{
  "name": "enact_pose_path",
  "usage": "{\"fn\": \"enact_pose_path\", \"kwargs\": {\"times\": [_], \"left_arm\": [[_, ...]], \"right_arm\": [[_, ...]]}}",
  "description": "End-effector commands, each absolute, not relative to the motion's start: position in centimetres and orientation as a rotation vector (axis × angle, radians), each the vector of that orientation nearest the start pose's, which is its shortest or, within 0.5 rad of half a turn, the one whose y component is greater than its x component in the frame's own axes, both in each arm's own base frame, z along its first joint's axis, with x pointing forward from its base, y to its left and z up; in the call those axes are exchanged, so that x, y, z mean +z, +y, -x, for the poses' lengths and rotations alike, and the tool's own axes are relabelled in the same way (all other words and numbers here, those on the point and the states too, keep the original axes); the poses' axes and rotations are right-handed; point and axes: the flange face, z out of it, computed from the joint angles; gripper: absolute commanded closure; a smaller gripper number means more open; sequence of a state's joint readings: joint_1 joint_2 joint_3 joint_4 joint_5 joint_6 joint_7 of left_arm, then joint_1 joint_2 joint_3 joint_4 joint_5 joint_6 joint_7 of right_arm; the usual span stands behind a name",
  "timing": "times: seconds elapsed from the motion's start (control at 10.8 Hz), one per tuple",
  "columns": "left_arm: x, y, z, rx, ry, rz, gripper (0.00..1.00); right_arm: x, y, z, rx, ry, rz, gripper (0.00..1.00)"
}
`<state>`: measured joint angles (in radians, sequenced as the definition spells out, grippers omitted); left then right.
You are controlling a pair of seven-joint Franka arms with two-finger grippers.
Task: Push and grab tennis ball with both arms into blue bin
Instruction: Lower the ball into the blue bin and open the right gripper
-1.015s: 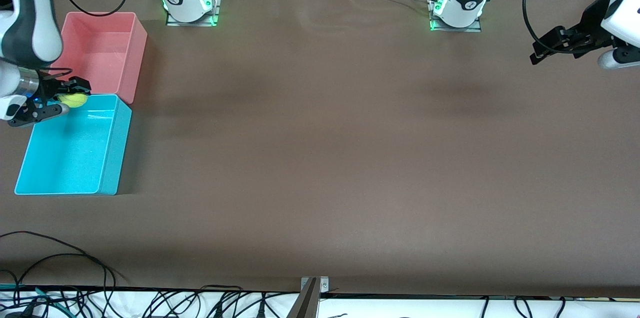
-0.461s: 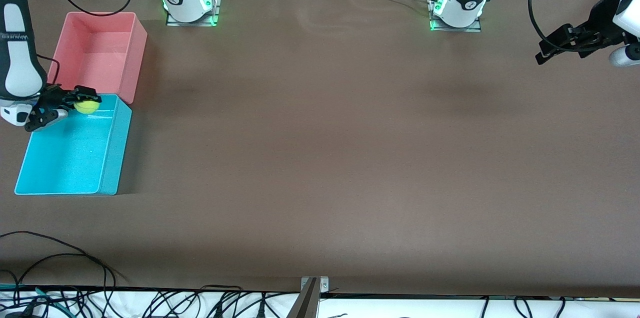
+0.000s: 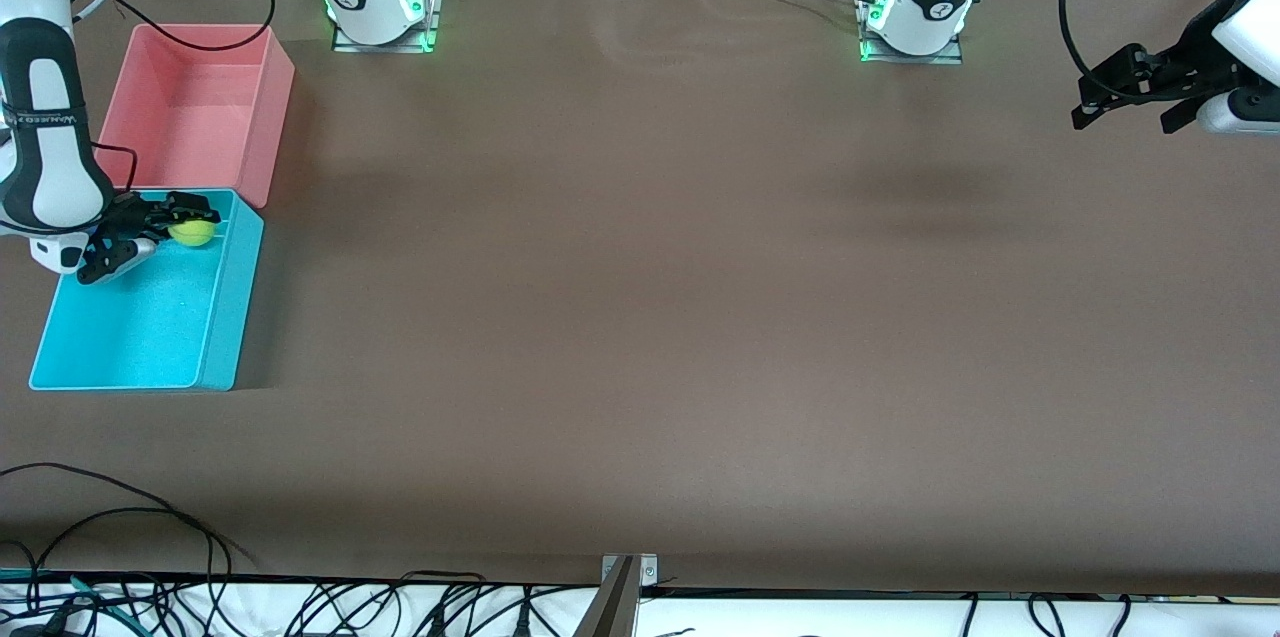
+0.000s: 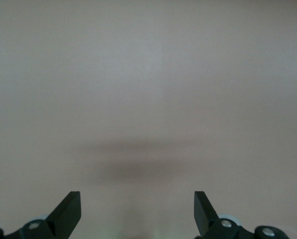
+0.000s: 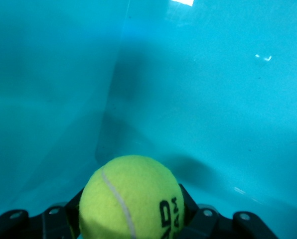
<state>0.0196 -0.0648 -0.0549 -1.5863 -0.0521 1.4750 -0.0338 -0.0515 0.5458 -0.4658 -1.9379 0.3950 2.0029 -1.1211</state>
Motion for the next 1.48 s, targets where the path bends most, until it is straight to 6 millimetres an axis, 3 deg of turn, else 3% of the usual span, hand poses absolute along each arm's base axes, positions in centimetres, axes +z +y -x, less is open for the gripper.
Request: {"fn": "enact_pose_path", "kwargs": {"times": [0.0, 0.28, 0.65, 0.92, 1.11, 1.38], "left_arm": [[64.9, -2.0, -53.2, 0.063, 0.037, 3.212, 0.00], [65.6, -1.9, -53.2, 0.039, 0.036, 3.214, 0.00], [65.5, -1.3, -53.3, 0.045, 0.024, 3.202, 0.00], [65.5, -1.6, -53.3, 0.040, 0.033, 3.201, 0.00], [65.4, -1.7, -53.4, 0.040, 0.033, 3.202, 0.00], [65.4, -1.7, -53.4, 0.043, 0.034, 3.202, 0.00]], "right_arm": [[20.3, -26.2, -51.8, 0.269, -0.531, 2.714, 0.00], [21.2, -25.7, -52.2, 0.300, -0.520, 2.669, 0.00], [24.7, -24.9, -54.7, 0.314, -0.459, 2.665, 0.00], [31.2, -22.8, -58.8, 0.325, -0.409, 2.710, 0.00], [37.9, -19.4, -61.2, 0.382, -0.405, 2.837, 0.00], [46.2, -12.8, -62.0, 0.383, -0.316, 2.984, 0.00]]}}
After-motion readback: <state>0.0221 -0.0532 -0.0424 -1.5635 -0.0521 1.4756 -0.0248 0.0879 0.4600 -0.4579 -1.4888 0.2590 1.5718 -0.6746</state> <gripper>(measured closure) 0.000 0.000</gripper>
